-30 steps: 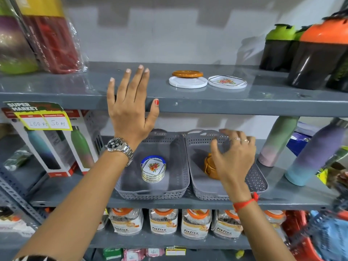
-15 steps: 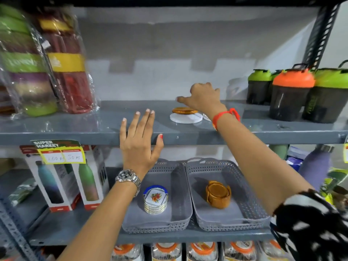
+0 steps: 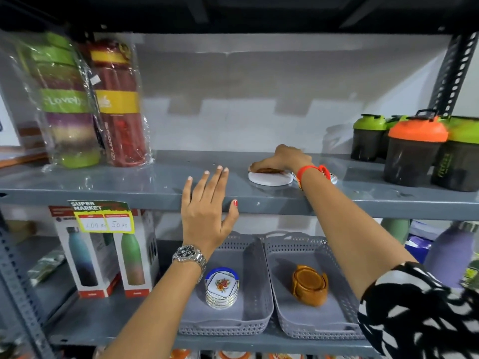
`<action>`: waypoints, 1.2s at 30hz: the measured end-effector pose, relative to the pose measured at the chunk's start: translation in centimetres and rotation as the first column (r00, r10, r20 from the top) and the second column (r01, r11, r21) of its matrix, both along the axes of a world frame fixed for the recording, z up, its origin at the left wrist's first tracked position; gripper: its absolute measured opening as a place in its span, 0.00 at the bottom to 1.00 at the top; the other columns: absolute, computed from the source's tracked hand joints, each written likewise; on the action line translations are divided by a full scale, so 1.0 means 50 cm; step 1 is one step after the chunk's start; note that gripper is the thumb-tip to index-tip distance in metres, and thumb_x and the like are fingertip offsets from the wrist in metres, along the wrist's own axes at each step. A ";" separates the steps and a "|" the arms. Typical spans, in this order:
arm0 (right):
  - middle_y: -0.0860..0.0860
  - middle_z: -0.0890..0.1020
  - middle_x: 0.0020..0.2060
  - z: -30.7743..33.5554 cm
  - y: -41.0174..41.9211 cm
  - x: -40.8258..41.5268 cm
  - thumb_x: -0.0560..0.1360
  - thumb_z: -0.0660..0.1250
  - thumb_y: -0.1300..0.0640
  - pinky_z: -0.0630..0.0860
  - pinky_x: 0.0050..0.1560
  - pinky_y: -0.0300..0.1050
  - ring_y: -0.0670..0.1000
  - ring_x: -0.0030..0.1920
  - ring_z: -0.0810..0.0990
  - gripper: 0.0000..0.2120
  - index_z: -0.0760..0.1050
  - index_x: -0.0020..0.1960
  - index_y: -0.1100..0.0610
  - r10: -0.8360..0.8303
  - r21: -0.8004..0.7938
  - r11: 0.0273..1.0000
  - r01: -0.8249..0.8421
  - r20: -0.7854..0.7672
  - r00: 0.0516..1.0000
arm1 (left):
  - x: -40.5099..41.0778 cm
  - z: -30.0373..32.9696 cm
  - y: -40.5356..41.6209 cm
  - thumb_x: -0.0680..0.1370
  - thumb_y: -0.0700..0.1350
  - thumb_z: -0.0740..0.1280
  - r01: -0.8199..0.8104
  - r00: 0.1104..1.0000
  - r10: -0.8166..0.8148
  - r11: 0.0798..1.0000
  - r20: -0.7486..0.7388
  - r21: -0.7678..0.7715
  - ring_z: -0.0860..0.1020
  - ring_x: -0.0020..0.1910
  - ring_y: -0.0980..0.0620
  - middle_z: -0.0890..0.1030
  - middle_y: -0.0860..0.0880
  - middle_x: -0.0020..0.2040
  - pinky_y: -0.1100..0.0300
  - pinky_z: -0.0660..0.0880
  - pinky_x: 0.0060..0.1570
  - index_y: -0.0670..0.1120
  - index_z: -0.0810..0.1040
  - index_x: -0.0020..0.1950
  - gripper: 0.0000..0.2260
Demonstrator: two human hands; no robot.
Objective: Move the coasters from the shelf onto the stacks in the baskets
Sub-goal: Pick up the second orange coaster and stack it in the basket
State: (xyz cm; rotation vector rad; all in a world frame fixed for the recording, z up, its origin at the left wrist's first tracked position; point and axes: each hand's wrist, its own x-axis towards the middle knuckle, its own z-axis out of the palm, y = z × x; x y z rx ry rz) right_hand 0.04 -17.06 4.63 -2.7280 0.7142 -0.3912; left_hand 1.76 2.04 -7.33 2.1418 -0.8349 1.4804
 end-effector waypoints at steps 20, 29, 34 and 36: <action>0.59 0.76 0.62 -0.027 0.132 -0.227 0.64 0.74 0.40 0.65 0.61 0.35 0.56 0.59 0.71 0.40 0.72 0.65 0.65 0.417 -0.438 0.899 -0.019 0.842 0.343 | 0.002 0.001 0.001 0.76 0.52 0.57 0.044 0.999 -0.044 0.999 0.015 -0.007 0.67 0.70 0.48 0.71 0.48 0.69 0.49 0.55 0.72 0.45 0.67 0.71 0.25; 0.61 0.76 0.61 -0.015 0.172 -0.315 0.65 0.75 0.41 0.70 0.61 0.48 0.54 0.60 0.70 0.38 0.72 0.64 0.66 0.468 -0.489 0.869 0.073 0.861 0.201 | 0.003 -0.001 -0.002 0.76 0.54 0.56 0.014 1.000 -0.014 1.000 0.022 -0.003 0.67 0.69 0.46 0.72 0.46 0.68 0.50 0.51 0.73 0.45 0.65 0.71 0.25; 0.57 0.76 0.62 -0.056 0.153 -0.300 0.63 0.73 0.38 0.68 0.63 0.38 0.53 0.62 0.71 0.40 0.73 0.65 0.64 0.359 -0.355 0.932 -0.077 0.869 0.341 | 0.004 0.001 -0.001 0.76 0.54 0.55 0.003 1.000 -0.003 1.000 0.029 0.005 0.65 0.70 0.46 0.70 0.46 0.70 0.50 0.51 0.72 0.45 0.65 0.72 0.25; 0.55 0.76 0.62 -0.103 0.149 -0.298 0.62 0.74 0.38 0.64 0.64 0.29 0.52 0.62 0.72 0.40 0.73 0.65 0.62 0.327 -0.283 0.945 -0.166 0.861 0.389 | 0.005 -0.002 -0.001 0.77 0.55 0.55 0.009 0.999 -0.009 1.000 0.046 -0.006 0.65 0.71 0.46 0.70 0.46 0.70 0.49 0.53 0.72 0.45 0.67 0.72 0.25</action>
